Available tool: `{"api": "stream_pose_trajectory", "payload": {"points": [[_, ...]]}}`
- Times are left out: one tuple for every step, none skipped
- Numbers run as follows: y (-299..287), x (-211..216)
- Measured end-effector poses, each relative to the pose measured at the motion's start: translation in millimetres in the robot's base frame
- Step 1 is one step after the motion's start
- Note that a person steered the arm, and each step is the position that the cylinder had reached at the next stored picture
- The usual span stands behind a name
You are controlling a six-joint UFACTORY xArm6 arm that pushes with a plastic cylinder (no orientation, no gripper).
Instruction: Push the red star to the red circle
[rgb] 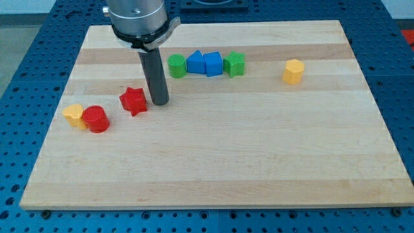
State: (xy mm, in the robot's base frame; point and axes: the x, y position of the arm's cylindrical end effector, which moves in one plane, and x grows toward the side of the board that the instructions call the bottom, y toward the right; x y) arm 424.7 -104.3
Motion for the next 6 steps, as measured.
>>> {"api": "stream_pose_trajectory", "payload": {"points": [[0, 0], [-15, -12], [-20, -12], [-22, -36], [-33, -55], [-33, -55]]}}
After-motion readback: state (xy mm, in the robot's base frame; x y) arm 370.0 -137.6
